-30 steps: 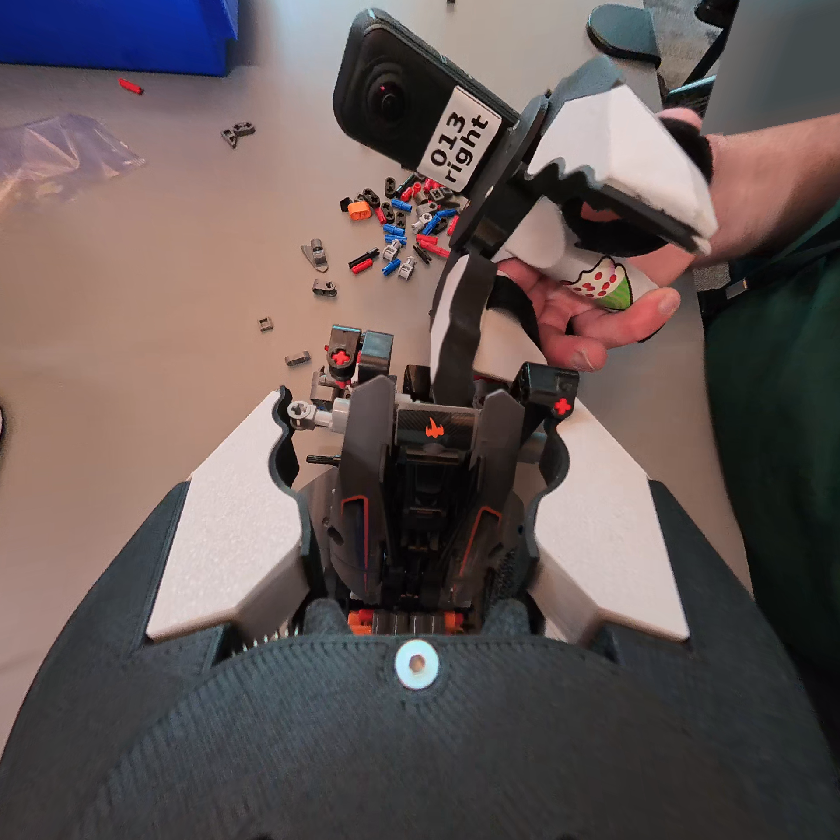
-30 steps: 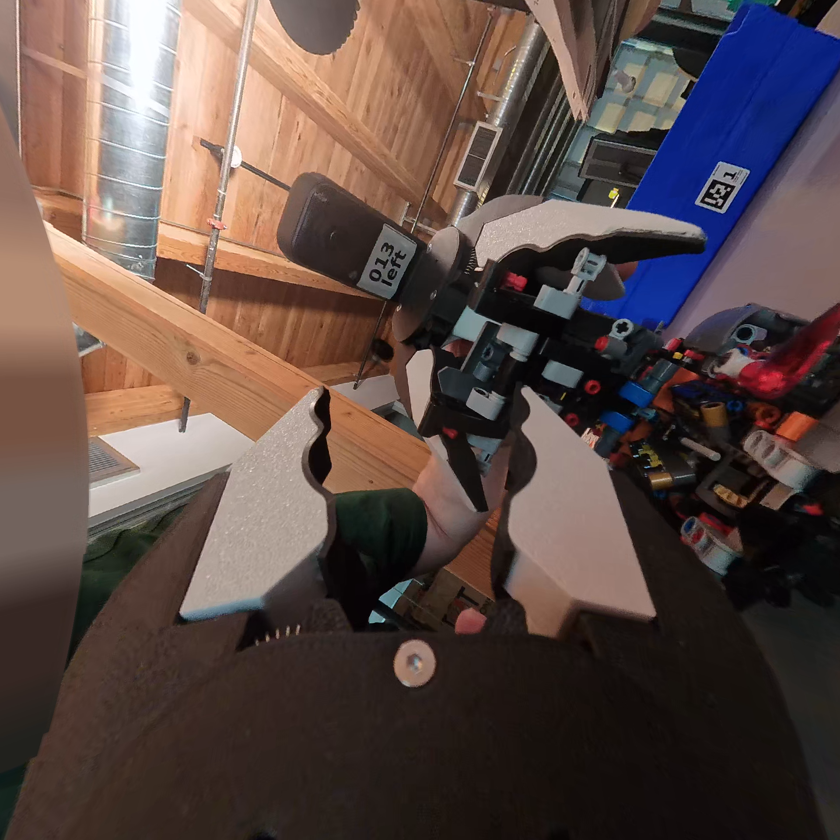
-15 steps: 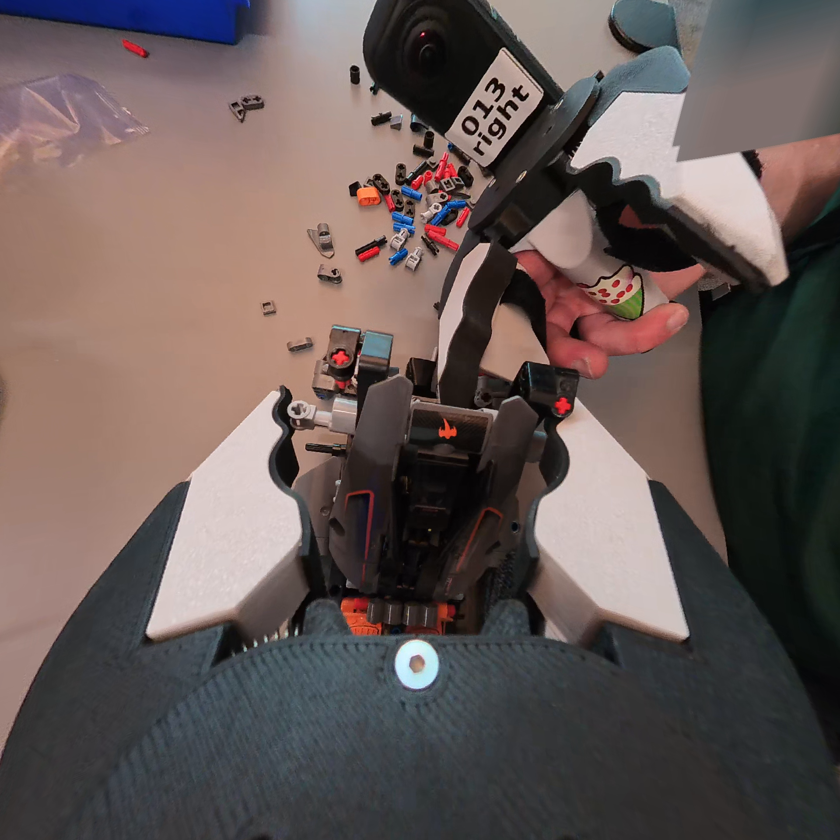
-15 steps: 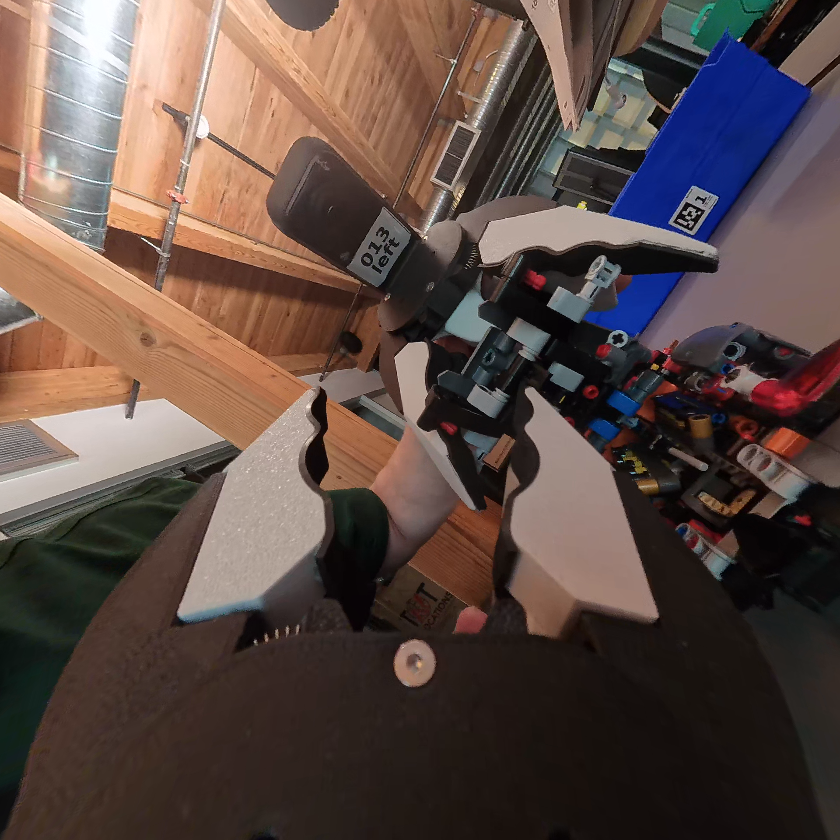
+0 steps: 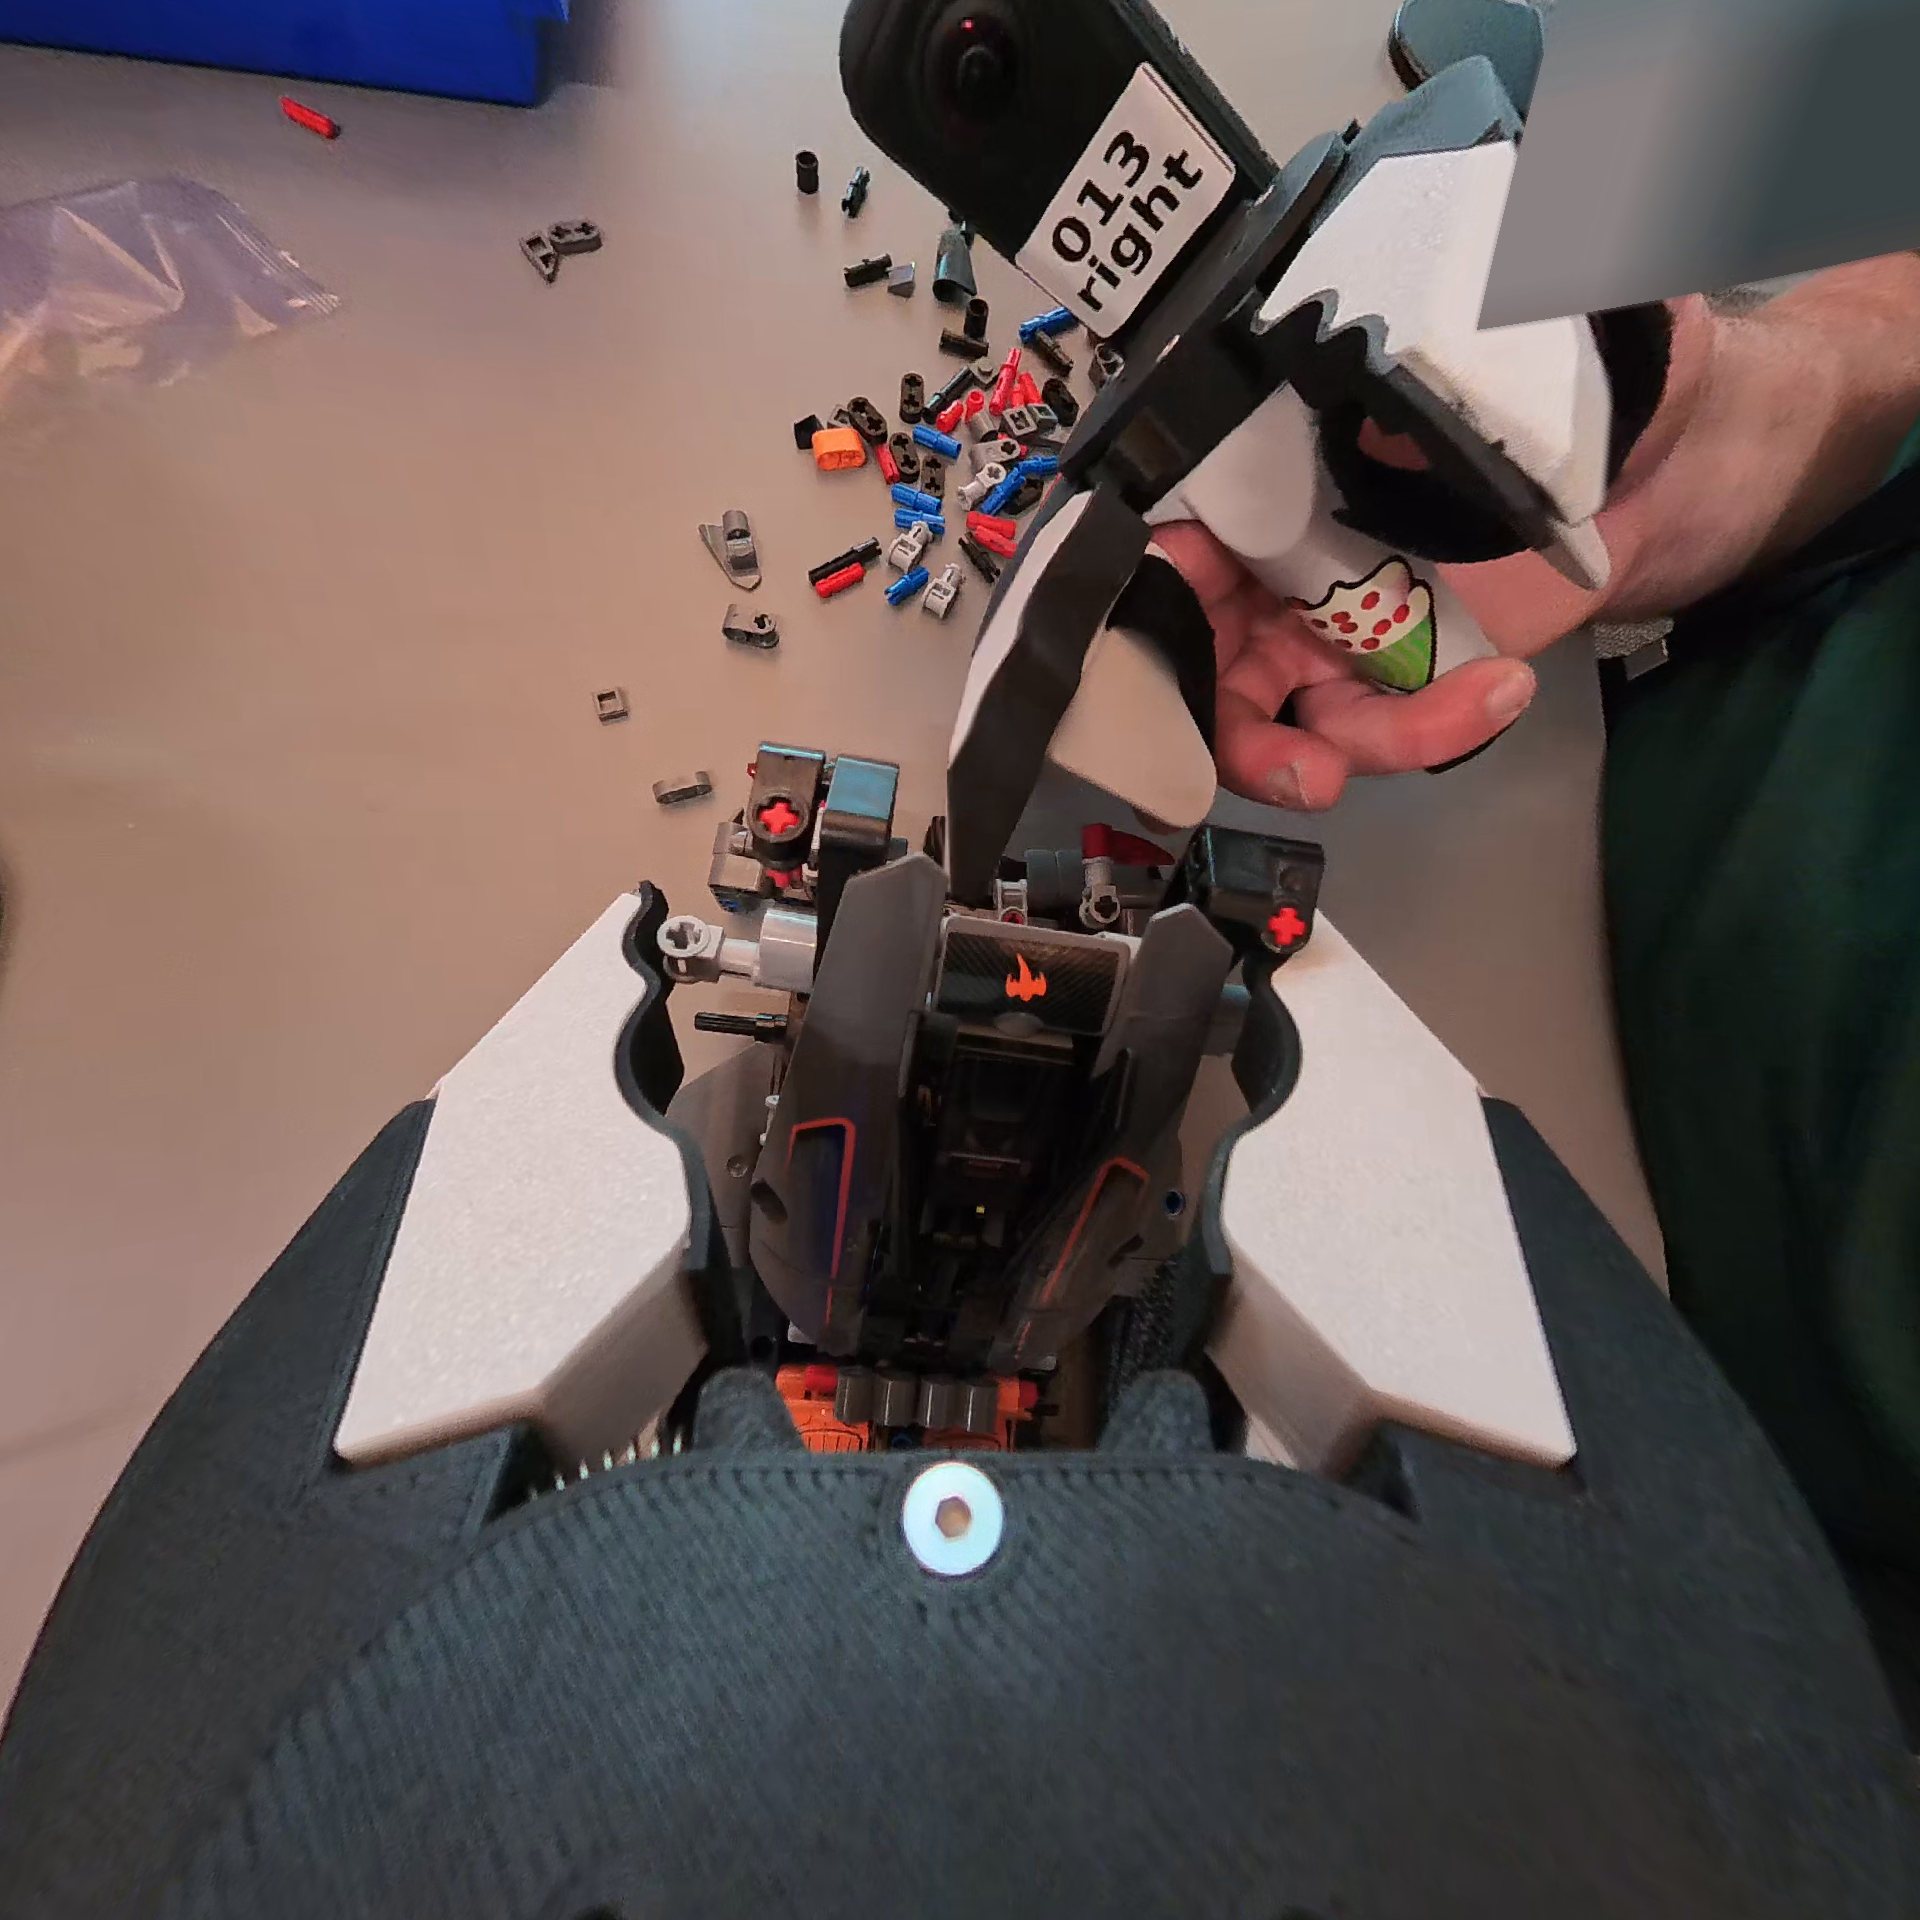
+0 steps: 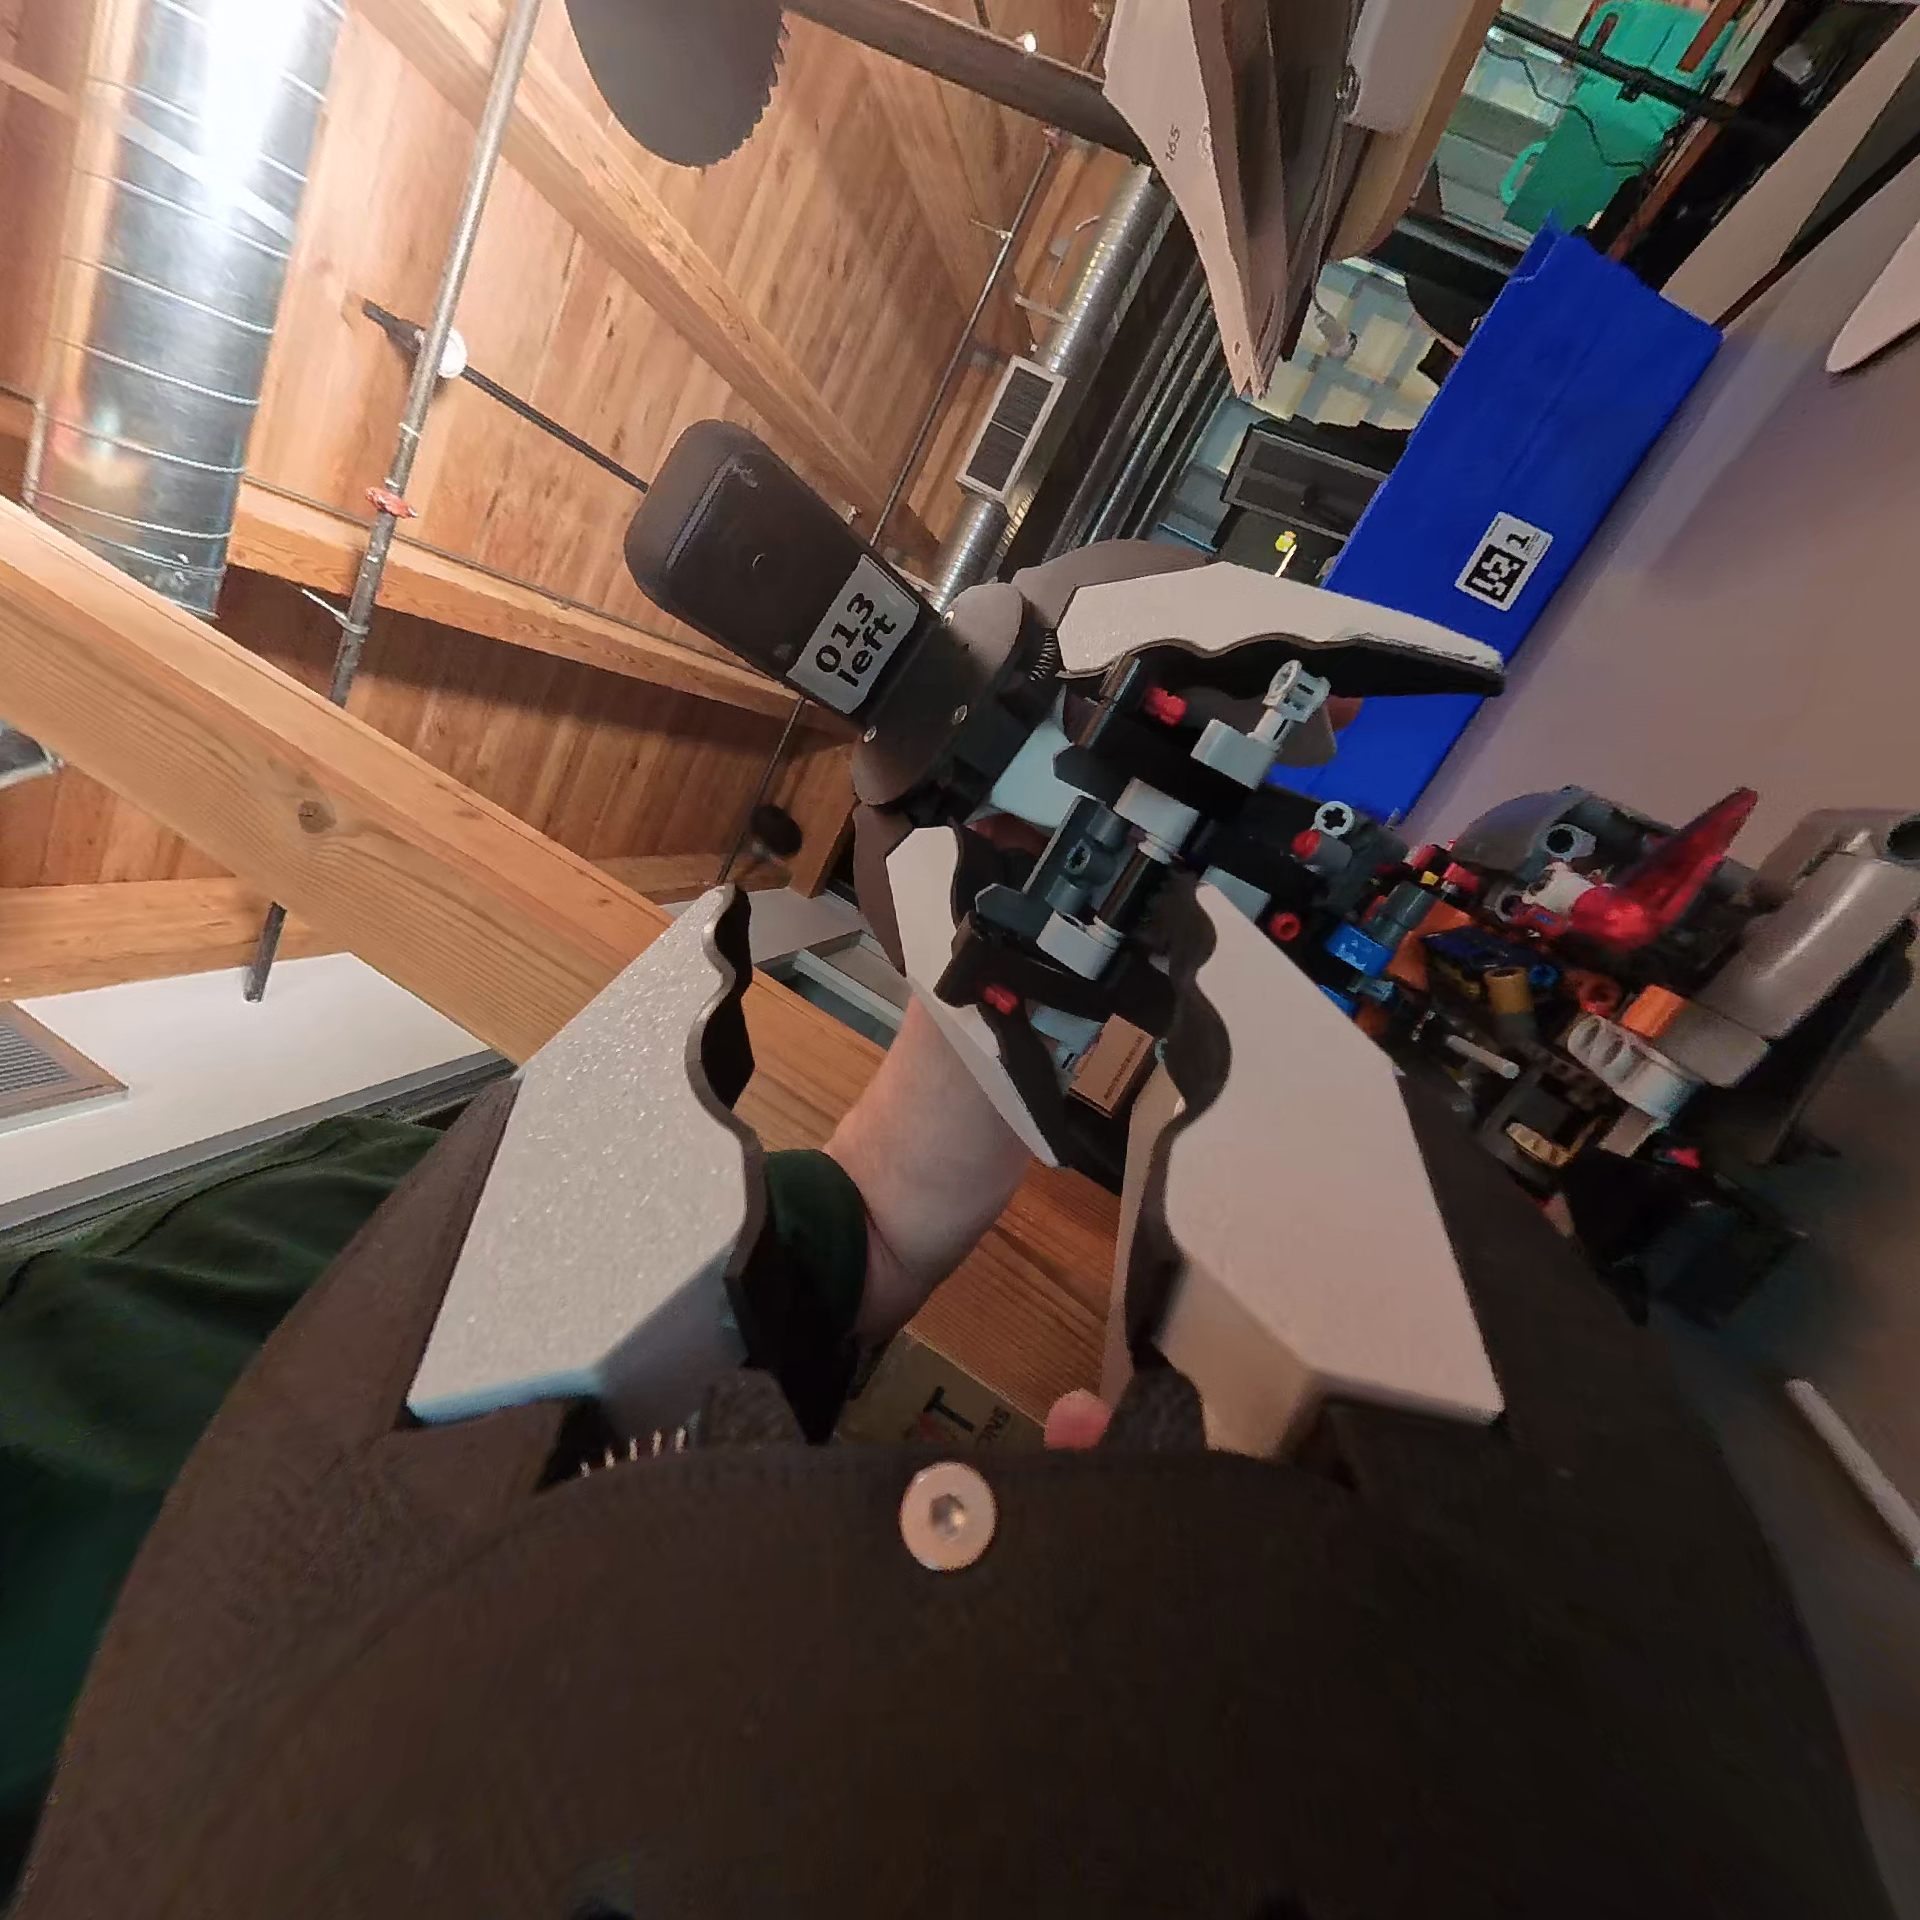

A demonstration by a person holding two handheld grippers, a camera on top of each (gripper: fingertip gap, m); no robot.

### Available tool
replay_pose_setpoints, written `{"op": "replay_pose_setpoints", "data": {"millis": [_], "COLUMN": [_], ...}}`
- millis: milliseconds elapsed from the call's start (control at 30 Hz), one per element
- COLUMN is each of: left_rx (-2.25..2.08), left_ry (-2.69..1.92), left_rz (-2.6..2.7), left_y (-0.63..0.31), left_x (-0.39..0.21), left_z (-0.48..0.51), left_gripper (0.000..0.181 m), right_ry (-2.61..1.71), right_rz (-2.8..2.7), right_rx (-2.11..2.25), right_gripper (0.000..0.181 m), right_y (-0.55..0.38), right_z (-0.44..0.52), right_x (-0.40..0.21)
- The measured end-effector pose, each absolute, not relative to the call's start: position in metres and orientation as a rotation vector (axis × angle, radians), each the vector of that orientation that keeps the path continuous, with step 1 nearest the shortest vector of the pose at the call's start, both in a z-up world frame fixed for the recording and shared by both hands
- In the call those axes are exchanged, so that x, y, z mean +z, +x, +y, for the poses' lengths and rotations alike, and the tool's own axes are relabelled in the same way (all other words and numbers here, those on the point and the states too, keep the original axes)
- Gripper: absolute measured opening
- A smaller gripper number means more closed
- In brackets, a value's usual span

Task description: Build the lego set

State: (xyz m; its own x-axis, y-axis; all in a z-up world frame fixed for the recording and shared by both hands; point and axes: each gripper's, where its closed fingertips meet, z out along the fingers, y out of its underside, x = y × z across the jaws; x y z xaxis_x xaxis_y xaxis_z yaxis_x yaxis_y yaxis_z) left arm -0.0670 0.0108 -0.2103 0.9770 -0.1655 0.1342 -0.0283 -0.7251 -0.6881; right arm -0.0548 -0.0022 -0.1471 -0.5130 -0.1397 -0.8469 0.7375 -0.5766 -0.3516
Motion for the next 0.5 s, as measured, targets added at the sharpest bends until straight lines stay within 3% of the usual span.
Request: {"op": "replay_pose_setpoints", "data": {"millis": [500], "left_rx": [-0.212], "left_ry": [-2.392], "left_rz": [0.156], "left_y": [-0.065], "left_x": [-0.211], "left_z": [0.007], "left_gripper": [0.109], "right_ry": [1.061], "right_rz": [1.002], "right_rx": [-2.126], "right_gripper": [0.092], "right_y": [-0.049], "right_z": [-0.024], "right_x": [-0.139]}}
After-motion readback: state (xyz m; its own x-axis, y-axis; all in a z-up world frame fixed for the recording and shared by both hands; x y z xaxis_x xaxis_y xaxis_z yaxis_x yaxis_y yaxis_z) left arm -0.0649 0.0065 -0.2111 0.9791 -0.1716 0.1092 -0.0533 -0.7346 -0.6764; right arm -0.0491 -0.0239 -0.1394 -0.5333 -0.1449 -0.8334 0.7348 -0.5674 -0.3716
